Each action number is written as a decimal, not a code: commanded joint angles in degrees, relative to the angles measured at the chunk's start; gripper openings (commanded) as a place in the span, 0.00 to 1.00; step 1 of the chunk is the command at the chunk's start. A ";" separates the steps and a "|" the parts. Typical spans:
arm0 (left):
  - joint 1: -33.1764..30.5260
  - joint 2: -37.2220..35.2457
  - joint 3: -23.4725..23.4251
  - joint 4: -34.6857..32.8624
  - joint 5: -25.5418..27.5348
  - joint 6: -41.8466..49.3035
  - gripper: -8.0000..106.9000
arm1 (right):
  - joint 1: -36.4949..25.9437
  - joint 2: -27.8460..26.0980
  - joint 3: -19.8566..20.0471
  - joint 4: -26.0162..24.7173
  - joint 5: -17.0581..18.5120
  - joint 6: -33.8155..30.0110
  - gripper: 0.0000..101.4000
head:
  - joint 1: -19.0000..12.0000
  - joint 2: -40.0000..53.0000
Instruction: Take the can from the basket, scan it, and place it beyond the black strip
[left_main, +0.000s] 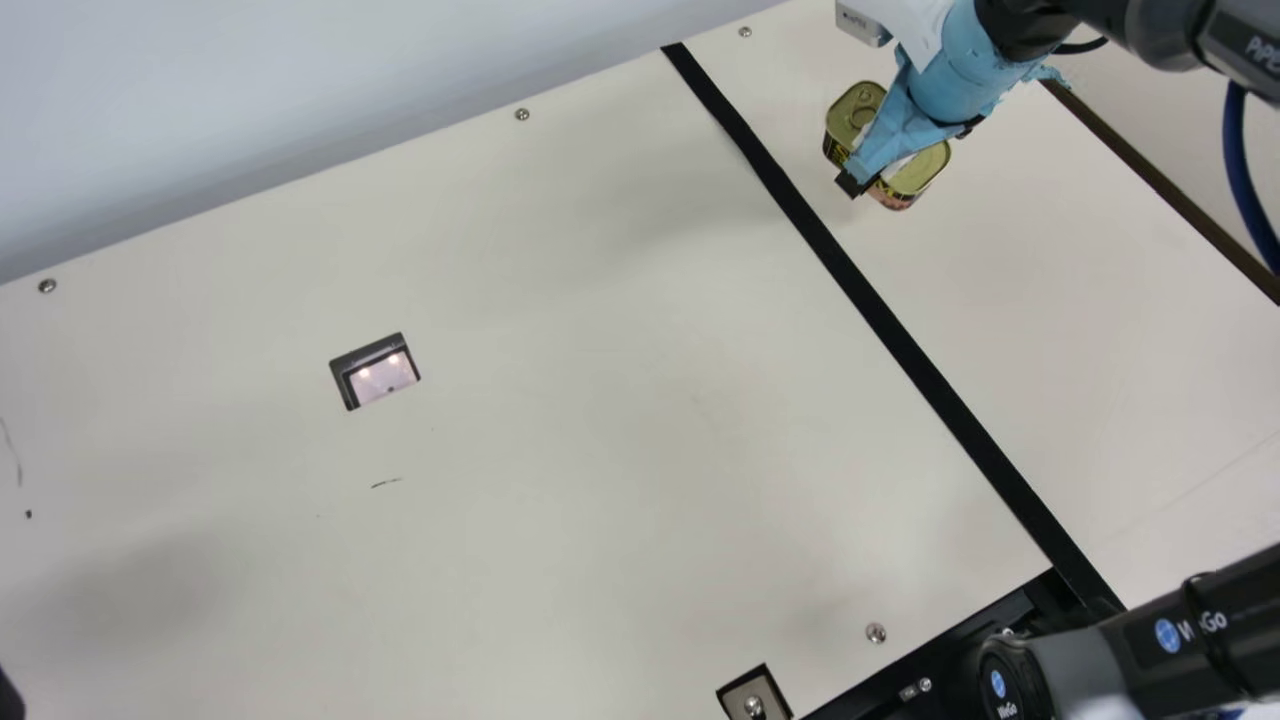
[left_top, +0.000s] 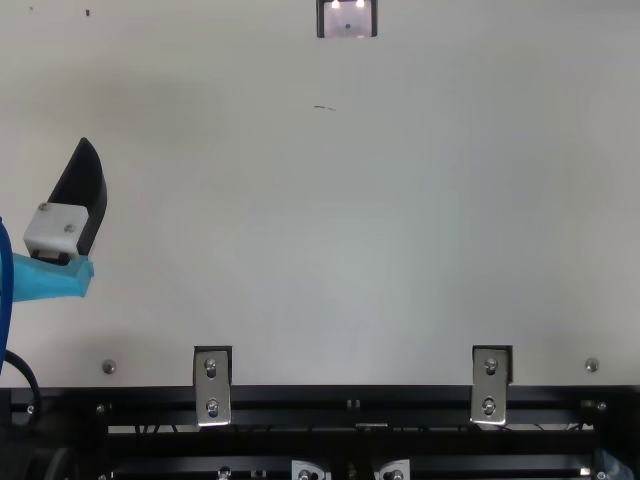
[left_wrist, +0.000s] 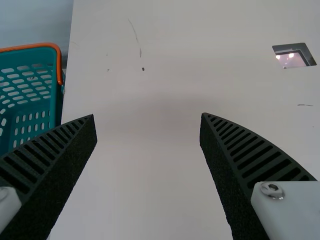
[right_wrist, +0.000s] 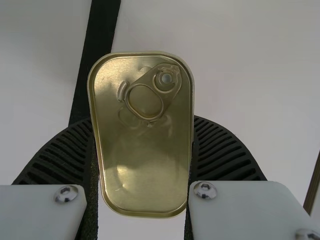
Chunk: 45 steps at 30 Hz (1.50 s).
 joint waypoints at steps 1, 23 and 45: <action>0.00 0.00 0.00 0.00 0.00 0.00 0.85 | 0.09 0.43 0.16 0.08 -0.15 0.38 0.00 | -1.81 -0.58; 0.00 0.00 0.00 0.00 0.00 0.00 0.85 | -0.90 5.00 2.10 -4.28 -5.01 5.75 0.73 | -1.81 -0.58; 0.00 0.00 0.00 0.00 0.00 0.00 0.85 | 3.89 -3.33 -2.42 7.28 -4.39 -1.90 1.00 | -1.81 -0.58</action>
